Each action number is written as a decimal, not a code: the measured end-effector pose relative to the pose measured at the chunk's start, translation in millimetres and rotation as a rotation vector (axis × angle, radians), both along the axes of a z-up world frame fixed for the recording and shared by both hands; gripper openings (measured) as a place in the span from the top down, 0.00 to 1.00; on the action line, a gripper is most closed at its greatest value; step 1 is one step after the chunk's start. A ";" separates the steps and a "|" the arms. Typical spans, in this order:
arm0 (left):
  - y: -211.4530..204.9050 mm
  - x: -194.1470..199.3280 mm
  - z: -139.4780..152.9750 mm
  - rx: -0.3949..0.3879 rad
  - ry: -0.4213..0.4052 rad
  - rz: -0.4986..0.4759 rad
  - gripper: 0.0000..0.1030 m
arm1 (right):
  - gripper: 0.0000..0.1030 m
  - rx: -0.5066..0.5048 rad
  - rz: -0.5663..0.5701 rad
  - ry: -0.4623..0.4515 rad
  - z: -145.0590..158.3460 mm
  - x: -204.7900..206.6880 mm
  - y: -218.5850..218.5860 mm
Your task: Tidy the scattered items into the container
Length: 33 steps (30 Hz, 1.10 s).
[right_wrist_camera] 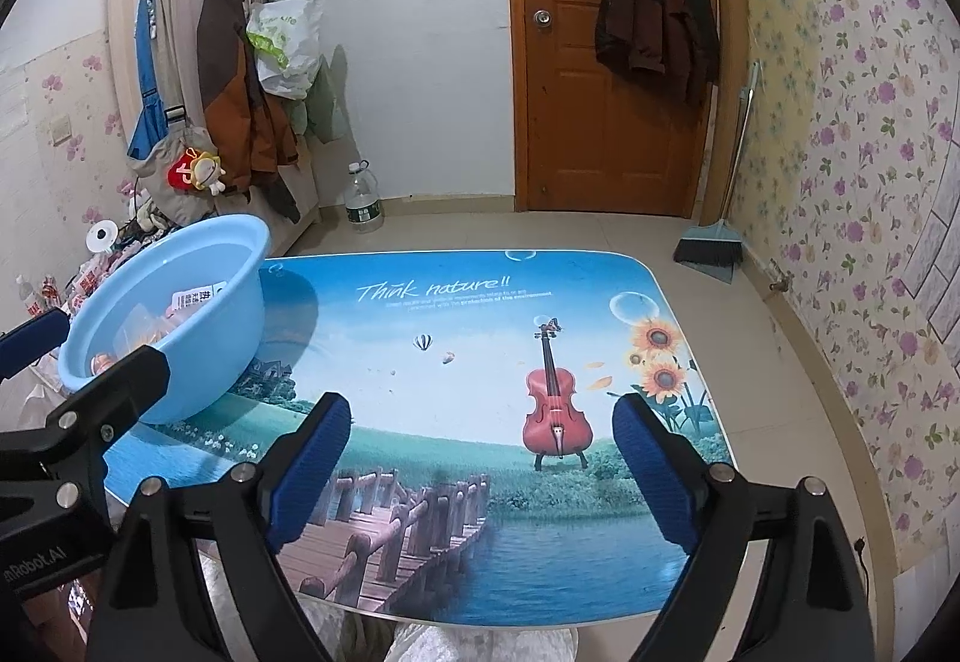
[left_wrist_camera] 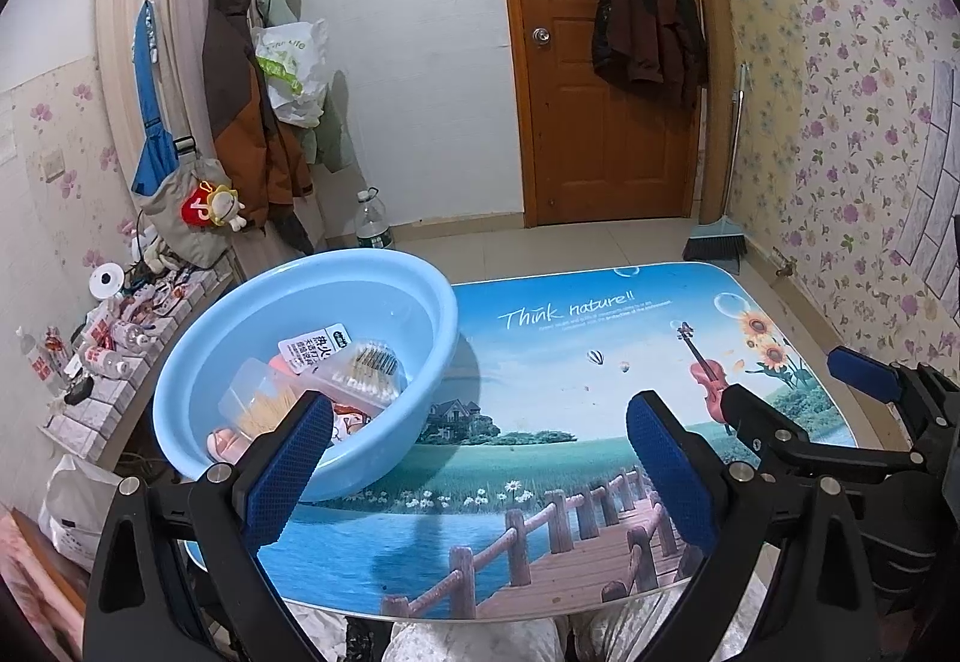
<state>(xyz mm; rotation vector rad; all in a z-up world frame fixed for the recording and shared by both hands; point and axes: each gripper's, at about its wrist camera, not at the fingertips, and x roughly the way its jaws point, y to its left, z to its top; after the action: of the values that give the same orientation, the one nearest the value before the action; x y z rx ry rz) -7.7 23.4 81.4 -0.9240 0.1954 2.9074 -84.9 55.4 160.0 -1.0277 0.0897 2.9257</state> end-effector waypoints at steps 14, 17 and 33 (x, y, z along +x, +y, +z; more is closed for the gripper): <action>-3.9 -1.9 -1.1 0.004 -0.006 0.007 0.03 | 0.12 0.004 0.010 -0.005 -3.8 1.7 -2.1; -2.3 -0.8 -1.6 0.000 -0.003 0.001 0.02 | 0.11 -0.002 -0.002 -0.002 -4.2 2.9 0.3; 4.8 0.4 -3.7 -0.010 -0.010 -0.003 0.00 | 0.00 -0.013 -0.035 -0.002 -6.1 8.0 12.3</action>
<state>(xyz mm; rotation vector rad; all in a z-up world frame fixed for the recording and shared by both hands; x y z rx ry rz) -7.3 28.2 77.7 -0.9393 0.2109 2.9004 -76.9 67.7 154.0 -1.0200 0.1253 2.8962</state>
